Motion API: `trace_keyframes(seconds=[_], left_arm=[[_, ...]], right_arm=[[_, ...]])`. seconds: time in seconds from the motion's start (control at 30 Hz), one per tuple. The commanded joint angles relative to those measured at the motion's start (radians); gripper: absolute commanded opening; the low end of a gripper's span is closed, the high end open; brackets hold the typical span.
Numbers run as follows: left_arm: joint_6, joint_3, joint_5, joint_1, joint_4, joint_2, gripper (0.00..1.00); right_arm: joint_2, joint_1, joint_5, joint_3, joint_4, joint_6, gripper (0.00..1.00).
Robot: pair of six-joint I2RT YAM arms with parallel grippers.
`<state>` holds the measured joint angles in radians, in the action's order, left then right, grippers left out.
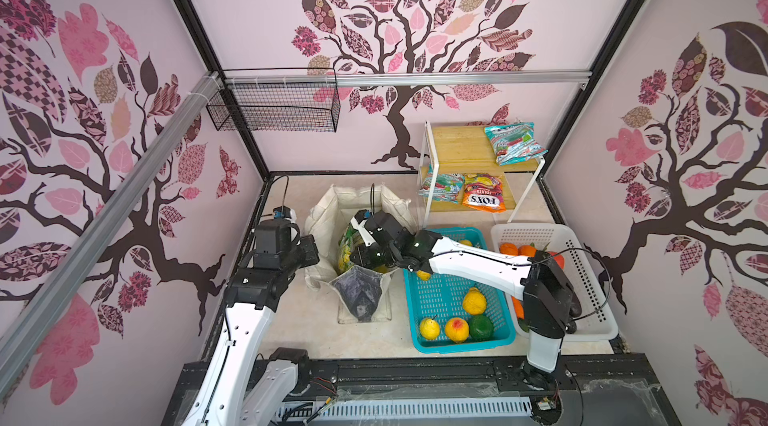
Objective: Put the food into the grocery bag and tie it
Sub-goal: 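Release the packet in the bag and lift the right gripper out, then move the right gripper to the shelf and grasp the teal Mint Blossom packet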
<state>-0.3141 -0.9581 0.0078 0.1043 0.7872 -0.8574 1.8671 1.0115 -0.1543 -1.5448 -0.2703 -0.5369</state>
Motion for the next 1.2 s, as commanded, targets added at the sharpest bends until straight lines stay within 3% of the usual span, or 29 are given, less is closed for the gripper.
trace_keyframes(seconds=[0.0,0.1,0.23,0.3,0.33,0.37,0.4,0.5,0.63,0.73,0.83,0.93,1.0,1.1,1.17], left_arm=[[0.003,0.022,0.006,-0.002,-0.021,0.007,0.0],[0.003,0.025,0.0,-0.003,-0.022,0.006,0.0],[0.004,0.025,0.004,-0.003,-0.023,0.004,0.0],[0.004,0.024,0.002,-0.002,-0.021,0.0,0.0],[0.006,0.023,0.001,-0.002,-0.018,-0.004,0.0],[0.006,0.023,0.001,-0.003,-0.017,-0.005,0.0],[0.006,0.023,-0.001,-0.003,-0.017,-0.004,0.0],[0.006,0.023,-0.012,-0.003,-0.016,-0.003,0.0],[0.007,0.023,-0.015,-0.003,-0.016,-0.005,0.0],[0.007,0.02,-0.025,-0.003,-0.01,-0.012,0.0],[0.006,0.021,-0.029,-0.003,-0.009,-0.007,0.0],[0.006,0.022,-0.048,-0.002,-0.005,-0.001,0.0],[0.006,0.019,-0.048,-0.003,-0.003,-0.001,0.0],[0.006,0.021,-0.051,-0.003,-0.003,0.002,0.0],[0.006,0.019,-0.049,-0.002,-0.002,0.002,0.0]], right_arm=[[-0.046,0.002,0.023,-0.037,-0.089,0.029,0.13],[-0.047,0.002,0.033,-0.065,-0.131,0.041,0.25],[-0.065,0.002,0.092,-0.1,-0.15,0.04,0.57],[-0.066,0.003,0.111,-0.137,-0.179,0.036,0.66],[-0.069,0.003,0.128,-0.152,-0.194,0.032,0.79],[-0.078,0.002,0.152,-0.155,-0.2,0.027,0.82],[-0.09,0.002,0.177,-0.153,-0.204,0.02,0.98],[-0.151,0.003,0.258,-0.104,-0.185,0.005,1.0],[-0.24,0.003,0.527,-0.056,-0.148,-0.011,1.0],[-0.284,0.003,0.576,-0.08,-0.142,0.138,1.0],[-0.357,0.002,0.656,-0.067,-0.13,0.199,1.0],[-0.461,-0.003,0.58,-0.007,-0.074,0.407,1.0],[-0.525,-0.008,0.576,0.037,-0.027,0.466,1.0],[-0.581,-0.101,0.543,0.001,-0.101,0.4,1.0],[-0.6,-0.218,0.476,-0.033,-0.165,0.342,1.0]])
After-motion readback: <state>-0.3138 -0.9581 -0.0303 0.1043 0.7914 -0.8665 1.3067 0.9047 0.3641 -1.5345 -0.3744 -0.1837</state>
